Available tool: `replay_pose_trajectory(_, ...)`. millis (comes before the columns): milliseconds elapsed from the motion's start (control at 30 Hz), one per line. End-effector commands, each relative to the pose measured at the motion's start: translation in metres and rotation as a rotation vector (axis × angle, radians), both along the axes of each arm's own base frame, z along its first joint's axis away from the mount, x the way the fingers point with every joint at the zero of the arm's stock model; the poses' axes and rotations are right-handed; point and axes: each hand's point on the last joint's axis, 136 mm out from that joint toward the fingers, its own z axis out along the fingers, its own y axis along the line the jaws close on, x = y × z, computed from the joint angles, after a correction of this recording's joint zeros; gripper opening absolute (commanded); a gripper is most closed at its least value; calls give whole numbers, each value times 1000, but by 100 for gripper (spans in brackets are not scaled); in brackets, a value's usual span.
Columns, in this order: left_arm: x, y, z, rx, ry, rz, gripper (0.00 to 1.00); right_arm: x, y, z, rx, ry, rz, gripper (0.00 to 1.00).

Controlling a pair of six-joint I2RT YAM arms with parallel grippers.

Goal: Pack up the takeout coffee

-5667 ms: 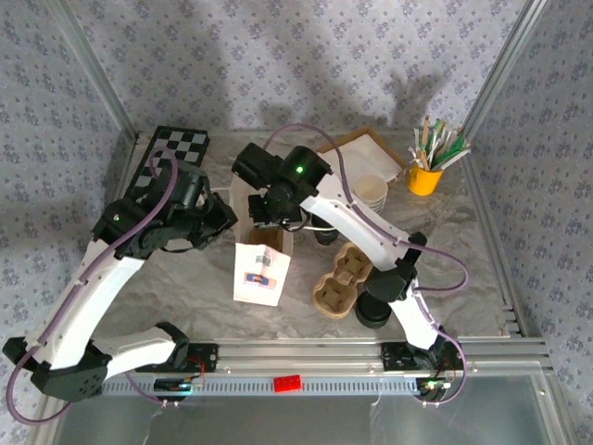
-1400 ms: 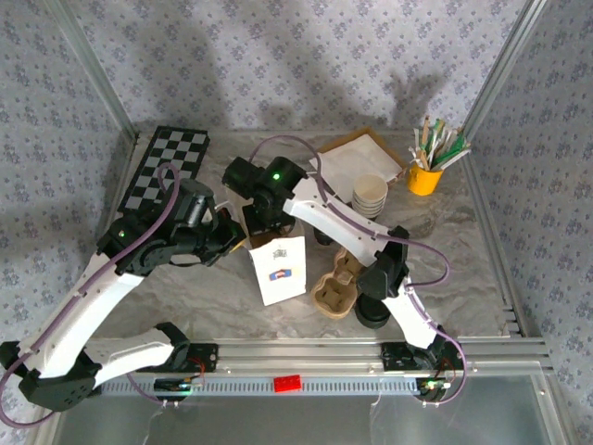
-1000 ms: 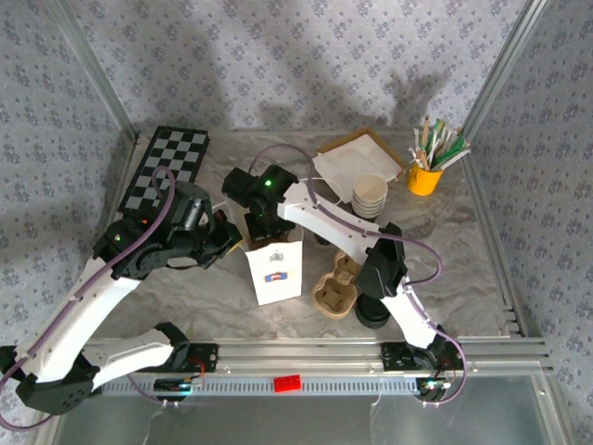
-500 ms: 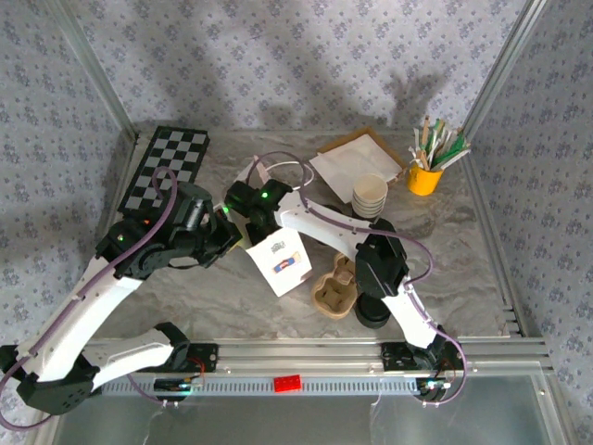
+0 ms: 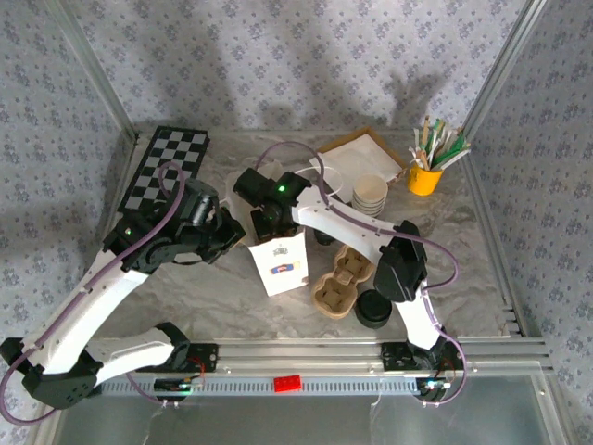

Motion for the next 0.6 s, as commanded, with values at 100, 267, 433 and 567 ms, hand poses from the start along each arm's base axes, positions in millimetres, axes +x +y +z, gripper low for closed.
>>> replay_pose_trajectory(100, -1, 3, 7, 23, -17, -10, 6, -4, 1, -26, -66, 5, 35, 0)
replay_pose_trajectory(267, 0, 5, 7, 44, -20, -12, 6, -1, 5, 6, -54, -57, 50, 0)
replay_pose_trajectory(433, 1, 6, 6, 57, -19, -19, 5, -2, 3, 24, -46, -95, 50, 0)
replay_pose_trajectory(567, 0, 6, 8, 64, -21, -23, 5, -4, -1, 28, -51, -107, 46, 0)
